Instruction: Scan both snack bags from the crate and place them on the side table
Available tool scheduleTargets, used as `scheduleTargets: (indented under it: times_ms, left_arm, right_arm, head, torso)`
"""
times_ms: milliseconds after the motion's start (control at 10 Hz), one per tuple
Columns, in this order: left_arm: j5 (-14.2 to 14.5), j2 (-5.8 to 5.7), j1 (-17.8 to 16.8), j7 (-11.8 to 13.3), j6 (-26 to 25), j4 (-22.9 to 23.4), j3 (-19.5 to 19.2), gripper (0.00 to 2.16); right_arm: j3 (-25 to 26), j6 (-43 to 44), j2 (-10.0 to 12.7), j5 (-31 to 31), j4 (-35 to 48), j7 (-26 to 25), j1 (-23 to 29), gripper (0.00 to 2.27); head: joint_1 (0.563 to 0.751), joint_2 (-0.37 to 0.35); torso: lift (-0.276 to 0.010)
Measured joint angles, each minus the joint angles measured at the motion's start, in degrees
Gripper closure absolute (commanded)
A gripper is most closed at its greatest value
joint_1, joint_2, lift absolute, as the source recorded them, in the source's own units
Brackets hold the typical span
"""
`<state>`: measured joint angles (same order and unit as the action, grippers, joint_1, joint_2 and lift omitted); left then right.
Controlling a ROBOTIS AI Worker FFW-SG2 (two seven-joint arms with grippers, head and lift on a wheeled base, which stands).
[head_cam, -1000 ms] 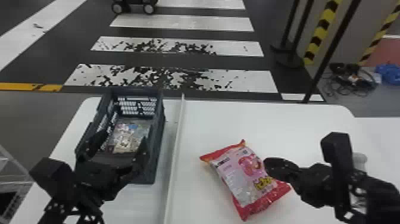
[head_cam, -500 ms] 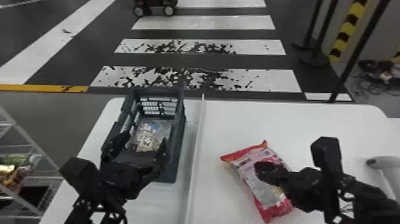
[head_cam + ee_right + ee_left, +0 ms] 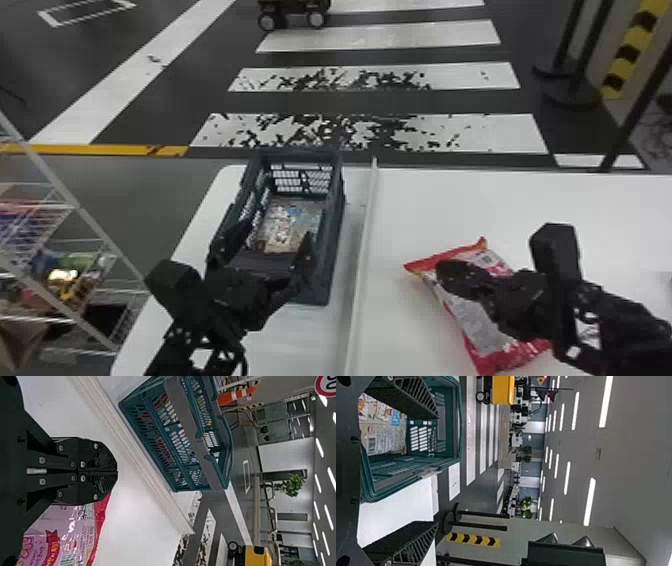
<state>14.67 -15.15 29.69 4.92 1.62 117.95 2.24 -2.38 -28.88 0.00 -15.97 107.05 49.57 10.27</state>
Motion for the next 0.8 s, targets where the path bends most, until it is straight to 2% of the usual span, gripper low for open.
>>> scheduleTargets:
  times_ms: [800]
  left_arm:
    - [0.5,-0.28,0.0,0.1,0.2,-0.5,-0.2,0.04]
  right_arm:
    - [2.0,5.6,0.0,-4.9,-9.0,-0.7,-3.2,2.22]
  head:
    - [0.695,0.132]
  torso:
    - [-0.098]
